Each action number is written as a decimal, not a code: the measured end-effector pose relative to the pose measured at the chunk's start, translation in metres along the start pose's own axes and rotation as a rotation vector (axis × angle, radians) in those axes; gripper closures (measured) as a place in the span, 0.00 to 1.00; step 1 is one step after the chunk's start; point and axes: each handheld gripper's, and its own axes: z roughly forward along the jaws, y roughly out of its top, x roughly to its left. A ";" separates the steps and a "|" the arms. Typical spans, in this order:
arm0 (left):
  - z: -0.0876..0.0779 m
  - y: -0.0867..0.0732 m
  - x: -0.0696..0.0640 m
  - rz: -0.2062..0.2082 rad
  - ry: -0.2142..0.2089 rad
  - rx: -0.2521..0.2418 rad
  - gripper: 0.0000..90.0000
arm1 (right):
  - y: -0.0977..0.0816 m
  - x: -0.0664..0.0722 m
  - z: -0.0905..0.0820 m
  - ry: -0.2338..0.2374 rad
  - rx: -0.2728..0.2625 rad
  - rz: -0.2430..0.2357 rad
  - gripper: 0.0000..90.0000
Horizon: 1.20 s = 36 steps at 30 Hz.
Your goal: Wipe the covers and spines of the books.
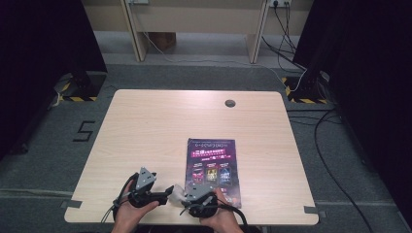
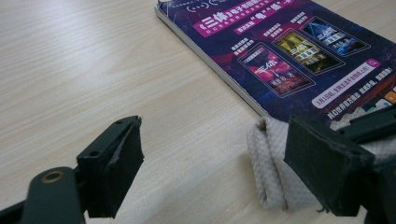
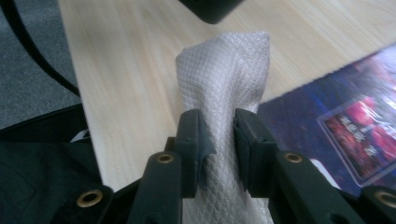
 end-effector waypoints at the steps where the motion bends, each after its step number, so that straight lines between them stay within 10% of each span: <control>1: 0.000 0.000 0.000 -0.001 0.002 -0.001 0.21 | 0.000 0.000 0.000 0.002 0.000 -0.001 0.80; 23: -0.002 0.000 0.002 -0.009 0.006 -0.008 0.21 | -0.007 -0.006 -0.007 0.017 0.005 0.004 0.81; 36: 0.000 -0.001 0.000 -0.007 -0.003 0.001 0.20 | -0.045 -0.047 -0.047 -0.116 0.026 0.105 0.81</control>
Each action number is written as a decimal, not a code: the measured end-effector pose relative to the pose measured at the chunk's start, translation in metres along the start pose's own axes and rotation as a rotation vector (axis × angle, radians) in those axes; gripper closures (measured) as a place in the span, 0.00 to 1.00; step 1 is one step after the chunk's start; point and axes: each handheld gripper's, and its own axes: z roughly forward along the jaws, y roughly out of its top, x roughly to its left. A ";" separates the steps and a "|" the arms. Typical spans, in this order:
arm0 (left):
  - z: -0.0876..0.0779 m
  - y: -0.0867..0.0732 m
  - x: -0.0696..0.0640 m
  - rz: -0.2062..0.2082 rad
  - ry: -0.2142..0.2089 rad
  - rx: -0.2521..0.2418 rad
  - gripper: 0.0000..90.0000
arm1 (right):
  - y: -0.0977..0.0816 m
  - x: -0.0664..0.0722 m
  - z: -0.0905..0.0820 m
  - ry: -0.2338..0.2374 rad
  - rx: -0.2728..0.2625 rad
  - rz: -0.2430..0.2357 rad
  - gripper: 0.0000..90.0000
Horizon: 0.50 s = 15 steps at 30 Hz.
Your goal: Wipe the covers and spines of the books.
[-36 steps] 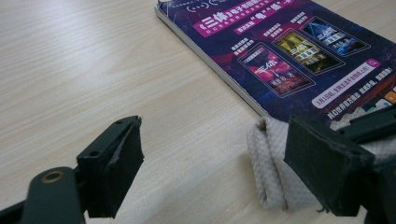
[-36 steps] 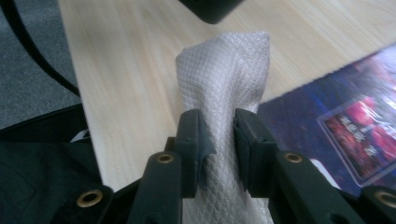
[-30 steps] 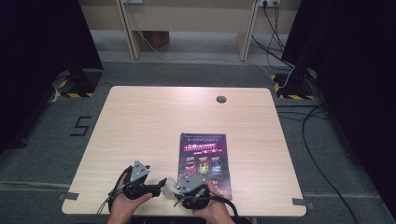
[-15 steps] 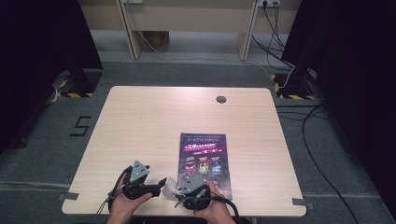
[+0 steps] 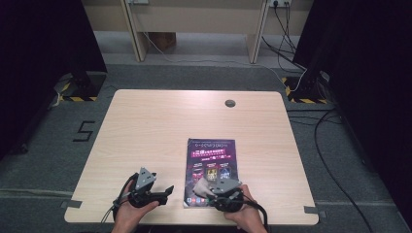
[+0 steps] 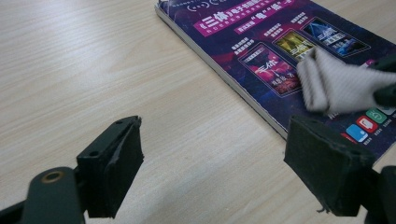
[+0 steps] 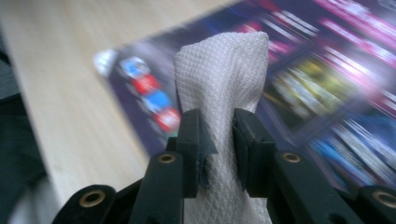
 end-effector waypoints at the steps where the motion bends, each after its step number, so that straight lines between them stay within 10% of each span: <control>1: 0.000 0.000 0.000 0.001 -0.002 0.001 0.20 | -0.007 -0.008 -0.006 -0.023 0.001 0.031 0.82; 15: 0.004 -0.001 -0.005 0.016 -0.016 0.020 0.20 | -0.020 -0.009 -0.018 -0.020 -0.013 0.047 0.82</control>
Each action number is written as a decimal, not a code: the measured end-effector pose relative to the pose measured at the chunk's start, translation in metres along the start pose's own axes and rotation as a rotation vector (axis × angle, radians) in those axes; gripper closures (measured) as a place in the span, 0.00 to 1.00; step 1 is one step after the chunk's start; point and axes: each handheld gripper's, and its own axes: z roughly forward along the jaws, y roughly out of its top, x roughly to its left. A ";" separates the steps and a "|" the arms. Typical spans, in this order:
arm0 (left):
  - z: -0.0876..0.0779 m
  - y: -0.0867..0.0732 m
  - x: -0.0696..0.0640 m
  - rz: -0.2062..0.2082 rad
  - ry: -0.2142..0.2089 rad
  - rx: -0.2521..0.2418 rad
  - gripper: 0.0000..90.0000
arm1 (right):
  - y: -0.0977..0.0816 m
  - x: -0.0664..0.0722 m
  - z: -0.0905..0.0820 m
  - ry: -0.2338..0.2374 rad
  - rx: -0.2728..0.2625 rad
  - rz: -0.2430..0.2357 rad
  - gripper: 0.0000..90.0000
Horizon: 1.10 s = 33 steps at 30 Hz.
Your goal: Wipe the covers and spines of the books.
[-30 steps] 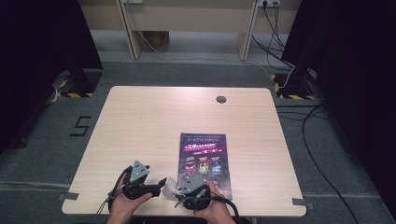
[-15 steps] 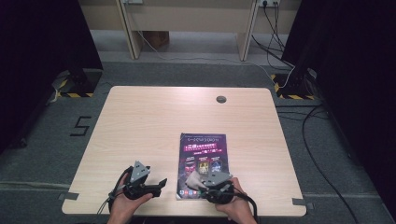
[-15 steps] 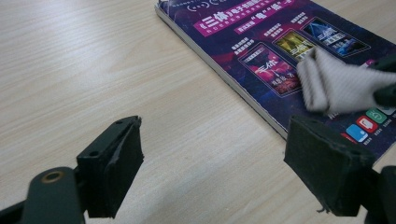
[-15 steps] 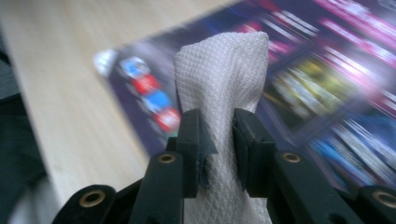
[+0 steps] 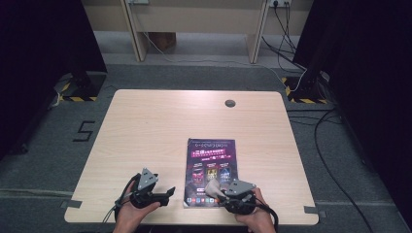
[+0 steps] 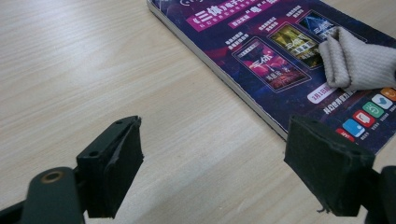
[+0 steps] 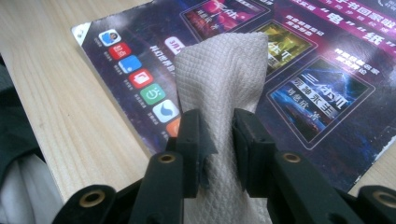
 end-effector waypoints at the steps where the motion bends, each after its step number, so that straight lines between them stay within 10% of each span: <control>1: 0.001 0.000 -0.001 0.001 -0.005 0.000 0.20 | -0.001 -0.003 0.000 -0.013 -0.002 0.002 0.82; 11: 0.018 0.003 -0.026 0.023 -0.082 -0.007 0.21 | 0.004 -0.028 0.004 -0.094 0.013 0.026 0.82; 20: 0.037 -0.001 -0.045 0.134 -0.089 0.088 0.21 | 0.012 -0.045 0.012 -0.128 0.018 0.048 0.82; 33: 0.038 -0.003 -0.044 0.121 -0.086 0.087 0.19 | 0.033 -0.088 0.033 -0.230 0.034 0.101 0.81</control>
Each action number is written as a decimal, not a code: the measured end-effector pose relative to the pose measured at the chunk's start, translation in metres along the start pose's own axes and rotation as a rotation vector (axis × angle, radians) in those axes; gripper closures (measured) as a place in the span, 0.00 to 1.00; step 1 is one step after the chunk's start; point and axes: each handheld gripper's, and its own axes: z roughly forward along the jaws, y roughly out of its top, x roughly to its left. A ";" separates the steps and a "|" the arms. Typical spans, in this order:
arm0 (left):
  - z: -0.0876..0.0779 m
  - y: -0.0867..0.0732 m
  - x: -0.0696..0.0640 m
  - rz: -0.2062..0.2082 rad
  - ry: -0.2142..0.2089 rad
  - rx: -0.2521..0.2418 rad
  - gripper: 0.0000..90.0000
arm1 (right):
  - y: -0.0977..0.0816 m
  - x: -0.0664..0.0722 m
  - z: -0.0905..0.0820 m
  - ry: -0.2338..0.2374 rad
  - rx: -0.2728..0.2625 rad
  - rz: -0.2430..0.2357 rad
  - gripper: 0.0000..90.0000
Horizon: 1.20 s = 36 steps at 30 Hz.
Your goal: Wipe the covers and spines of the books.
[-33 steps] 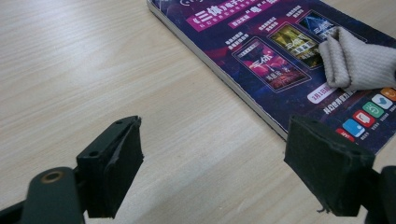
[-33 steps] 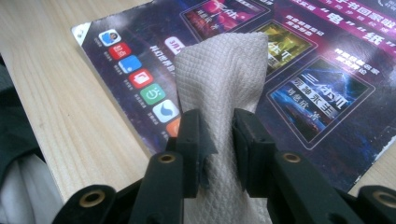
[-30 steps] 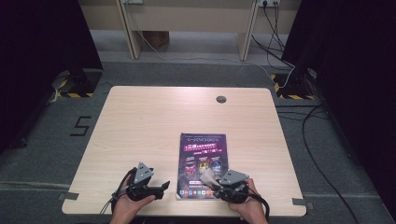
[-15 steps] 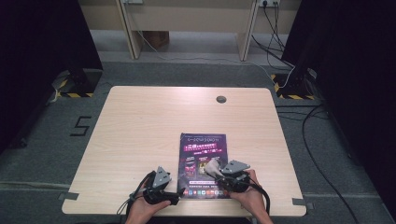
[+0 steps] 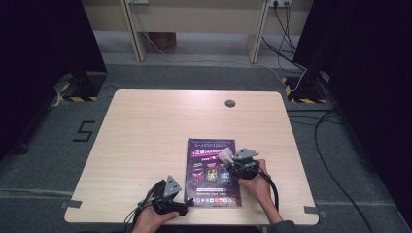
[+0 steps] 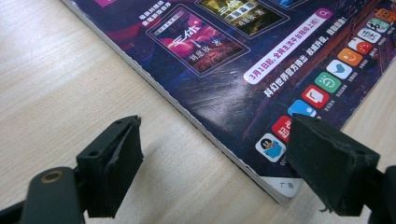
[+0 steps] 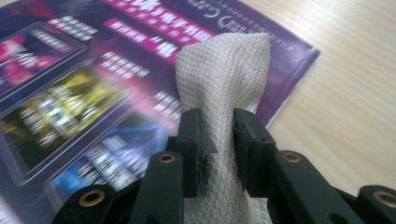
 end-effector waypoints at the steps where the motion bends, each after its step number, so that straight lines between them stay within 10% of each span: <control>1: 0.000 0.000 0.000 0.000 -0.001 -0.004 0.19 | 0.002 -0.002 0.003 -0.011 -0.003 0.007 0.81; 15: 0.000 0.000 0.001 -0.005 -0.005 -0.003 0.19 | 0.030 -0.036 0.035 -0.095 -0.003 0.079 0.82; 25: 0.000 0.000 0.001 -0.002 -0.004 -0.003 0.19 | 0.039 -0.050 0.047 -0.106 -0.006 0.039 0.82; 36: 0.000 0.000 -0.001 0.010 0.001 -0.002 0.19 | 0.044 -0.033 0.048 -0.077 -0.003 -0.010 0.83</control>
